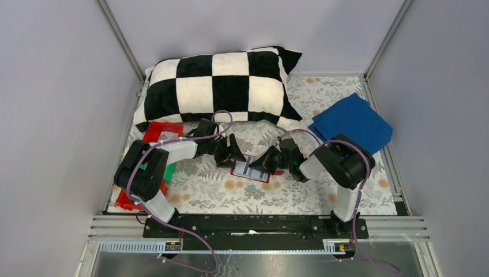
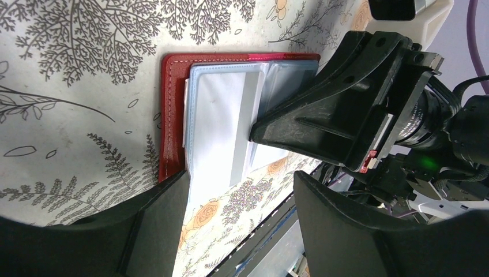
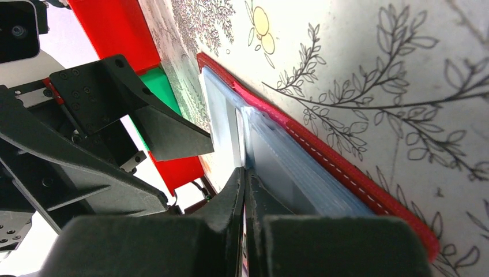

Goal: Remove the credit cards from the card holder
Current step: Remove the credit card from the card holder.

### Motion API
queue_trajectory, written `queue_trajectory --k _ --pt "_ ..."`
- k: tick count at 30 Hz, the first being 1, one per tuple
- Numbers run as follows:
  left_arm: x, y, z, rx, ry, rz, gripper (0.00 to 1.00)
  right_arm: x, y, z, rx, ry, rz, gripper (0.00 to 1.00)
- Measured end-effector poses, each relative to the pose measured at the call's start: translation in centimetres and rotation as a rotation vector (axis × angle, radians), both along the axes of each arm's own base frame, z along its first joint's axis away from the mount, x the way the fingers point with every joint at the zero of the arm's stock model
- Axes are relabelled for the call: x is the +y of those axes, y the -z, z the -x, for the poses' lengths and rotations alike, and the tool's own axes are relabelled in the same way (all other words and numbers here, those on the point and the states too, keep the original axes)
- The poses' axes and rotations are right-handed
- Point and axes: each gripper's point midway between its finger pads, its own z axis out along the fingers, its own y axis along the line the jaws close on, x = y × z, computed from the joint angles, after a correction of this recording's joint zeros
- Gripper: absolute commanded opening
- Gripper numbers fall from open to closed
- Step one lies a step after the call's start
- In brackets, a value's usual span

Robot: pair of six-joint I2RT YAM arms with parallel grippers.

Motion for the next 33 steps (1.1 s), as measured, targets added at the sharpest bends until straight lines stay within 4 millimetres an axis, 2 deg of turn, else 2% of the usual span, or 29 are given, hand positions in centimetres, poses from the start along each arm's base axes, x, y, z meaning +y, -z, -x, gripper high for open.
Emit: queue_trajectory --k 7,13,18,22,29,33 --pt "0.0 0.1 0.0 -0.005 -0.004 -0.011 0.72 -0.1 0.1 0.1 -0.002 0.003 -0.001 0.00" --pt "-0.6 -1.9 -0.5 -0.059 0.009 0.025 0.72 -0.6 0.1 0.7 -0.001 0.005 0.001 0.00" --pt "-1.3 -2.4 -0.5 -0.072 0.031 0.050 0.72 -0.6 0.1 0.8 -0.002 0.005 0.000 0.00" --pt "-1.8 -1.9 -0.4 -0.064 0.042 0.057 0.72 -0.6 0.1 0.8 -0.002 0.005 0.000 0.00" --pt "-1.9 0.2 -0.3 -0.004 0.027 0.027 0.71 -0.7 0.1 0.8 -0.002 0.004 0.000 0.00" --pt "-1.7 0.3 -0.5 0.004 0.009 0.006 0.71 -0.7 0.1 0.8 -0.002 0.005 0.001 0.00"
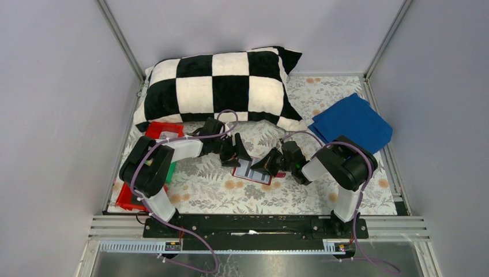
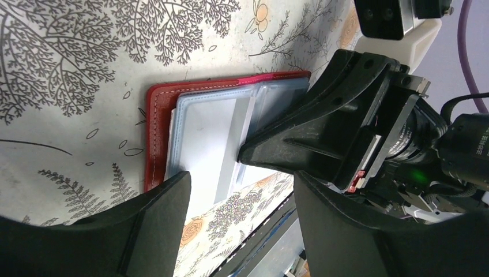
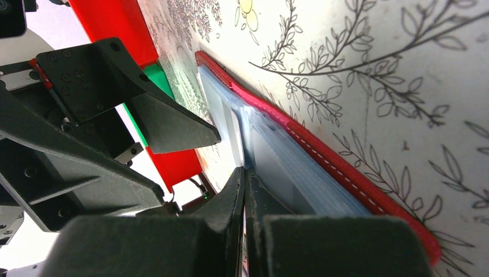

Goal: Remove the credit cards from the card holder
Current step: Remove the credit card from the card holder.

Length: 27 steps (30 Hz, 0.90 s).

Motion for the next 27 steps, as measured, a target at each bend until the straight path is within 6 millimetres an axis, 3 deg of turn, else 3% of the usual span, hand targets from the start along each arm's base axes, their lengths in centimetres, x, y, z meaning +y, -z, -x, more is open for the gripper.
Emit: queue_trajectory --k 19,27 --pt "0.1 0.9 -0.8 0.052 -0.055 -0.020 0.71 -1.4 -0.4 0.7 -0.023 0.022 0.029 0.00" --pt "0.1 0.9 -0.8 0.051 -0.054 -0.020 0.71 -3.0 -1.7 1.2 -0.085 0.001 0.128 0.00"
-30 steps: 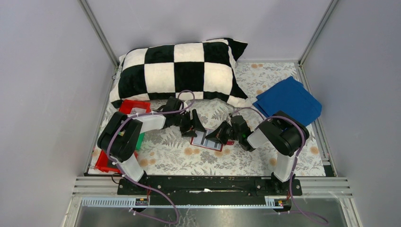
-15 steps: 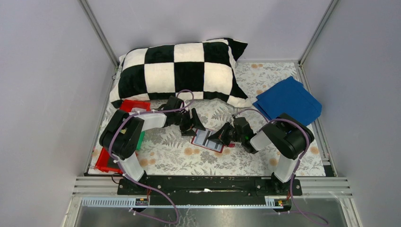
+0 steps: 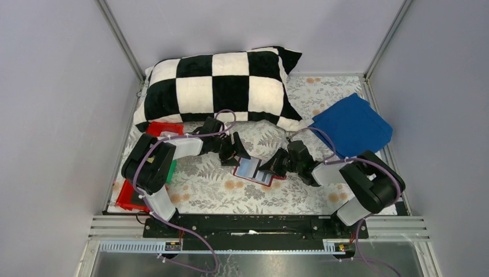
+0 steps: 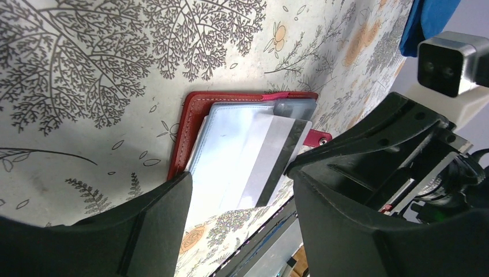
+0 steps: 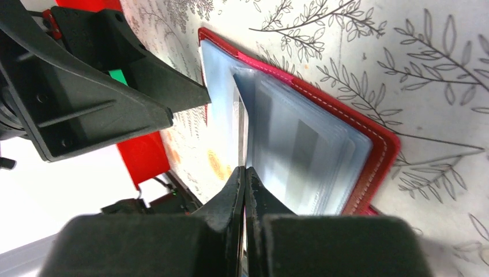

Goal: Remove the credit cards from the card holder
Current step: Remove the credit card from the card holder.

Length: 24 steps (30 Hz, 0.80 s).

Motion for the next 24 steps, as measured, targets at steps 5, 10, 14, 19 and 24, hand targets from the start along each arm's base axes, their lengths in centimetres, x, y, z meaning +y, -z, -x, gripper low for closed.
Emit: queue_trajectory --k 5,10,14,19,24 --pt "0.0 -0.4 0.0 -0.025 0.011 0.000 0.72 -1.0 -0.3 0.5 -0.024 -0.023 0.075 0.00" --pt "-0.1 -1.0 0.5 -0.073 0.042 -0.005 0.72 -1.9 -0.6 0.6 -0.048 -0.025 0.129 0.00" --pt "-0.6 -1.6 1.1 -0.096 0.076 0.016 0.73 -2.4 -0.6 0.6 -0.051 -0.020 0.155 0.00" --pt "-1.6 -1.6 2.1 -0.105 0.116 0.028 0.74 -2.6 -1.2 0.2 -0.060 -0.007 0.173 0.00" --pt "-2.1 -2.2 2.6 -0.142 0.153 0.037 0.75 -2.1 -2.8 -0.7 -0.078 -0.006 0.173 0.00"
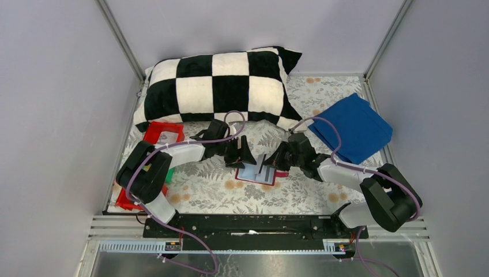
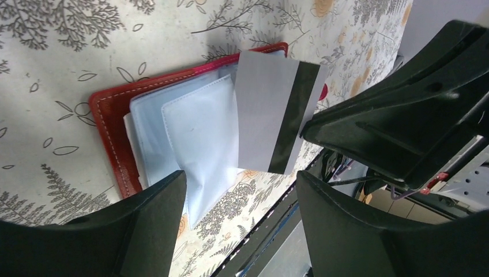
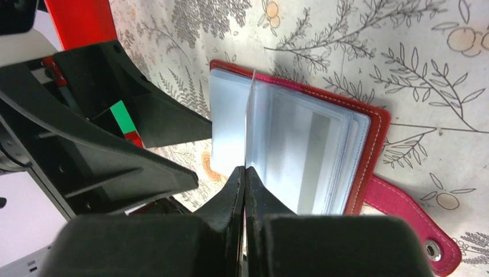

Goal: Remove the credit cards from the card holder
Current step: Remove the credit card from the card holder.

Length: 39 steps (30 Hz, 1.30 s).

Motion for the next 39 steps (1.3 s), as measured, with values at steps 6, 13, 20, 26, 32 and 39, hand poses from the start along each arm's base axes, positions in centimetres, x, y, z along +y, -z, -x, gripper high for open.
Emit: queue_trajectory --k 6,13,20,26,32,39 --pt "-0.1 -0.7 0.1 -0.044 0.025 0.007 0.75 -0.1 -0.6 -0.6 0.004 0.016 0.026 0.00" --pt "0.1 -0.6 0.0 -0.067 0.032 -0.006 0.75 -0.3 -1.0 -0.9 0.013 0.017 0.062 0.00" --pt "-0.1 -0.8 0.0 -0.067 0.035 0.009 0.75 0.2 -0.2 -0.6 0.029 -0.007 0.042 0.00" --pt "-0.6 -1.2 0.4 -0.058 0.048 0.063 0.75 0.6 1.0 0.0 0.061 -0.031 0.024 0.00" --pt "-1.2 -0.8 0.3 -0.044 0.051 0.096 0.74 1.1 1.2 -0.1 0.061 -0.049 0.004 0.13" --pt "-1.4 -0.1 0.3 -0.022 0.043 0.107 0.74 1.4 1.5 -0.2 0.068 -0.051 -0.005 0.24"
